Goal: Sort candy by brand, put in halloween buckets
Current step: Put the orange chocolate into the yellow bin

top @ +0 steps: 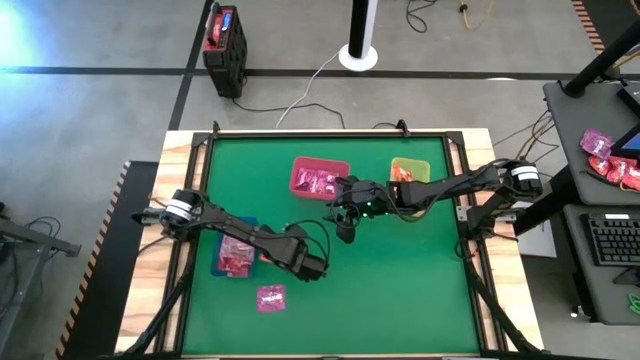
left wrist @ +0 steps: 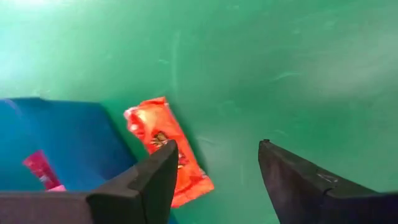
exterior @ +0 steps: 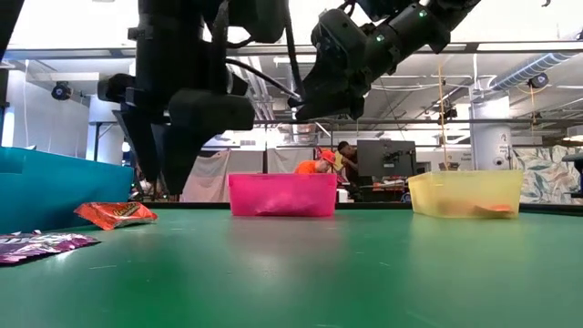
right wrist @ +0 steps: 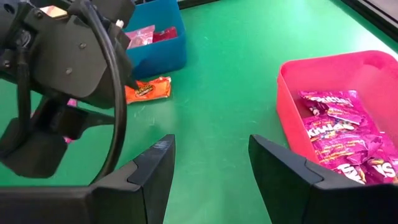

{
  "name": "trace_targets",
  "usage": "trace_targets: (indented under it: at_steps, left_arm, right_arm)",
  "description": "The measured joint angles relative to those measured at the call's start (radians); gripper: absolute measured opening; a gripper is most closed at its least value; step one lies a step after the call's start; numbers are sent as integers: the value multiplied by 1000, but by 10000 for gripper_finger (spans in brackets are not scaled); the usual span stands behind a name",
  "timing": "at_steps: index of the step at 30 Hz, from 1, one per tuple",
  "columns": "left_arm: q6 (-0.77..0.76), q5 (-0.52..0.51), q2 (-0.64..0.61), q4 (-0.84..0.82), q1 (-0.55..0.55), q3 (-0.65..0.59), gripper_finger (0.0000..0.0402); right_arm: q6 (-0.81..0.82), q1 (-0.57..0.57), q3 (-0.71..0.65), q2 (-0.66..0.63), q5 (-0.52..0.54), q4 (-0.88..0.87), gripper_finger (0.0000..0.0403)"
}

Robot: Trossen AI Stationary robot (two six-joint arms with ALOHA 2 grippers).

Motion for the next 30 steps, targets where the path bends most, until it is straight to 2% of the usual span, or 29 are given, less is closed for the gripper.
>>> trace_targets:
  at_steps: [9, 20, 25, 27, 30]
  left_arm:
    - [-24, -58, 0, -8, 10, -19, 215]
    - [-16, -41, 0, -10, 26, -50, 214]
    - [130, -24, 0, -4, 8, -35, 214]
    - [219, -62, -7, -18, -21, 0, 214]
    - [262, -189, -30, -138, -90, 72, 214]
  right_arm:
    - [28, 0, 0, 0, 0, 2, 199]
    - [35, 0, 0, 0, 0, 3, 199]
    - [16, 0, 0, 0, 1, 1, 199]
    - [-20, 2, -1, 0, 1, -4, 199]
    - [-49, 18, -12, 0, 2, -6, 199]
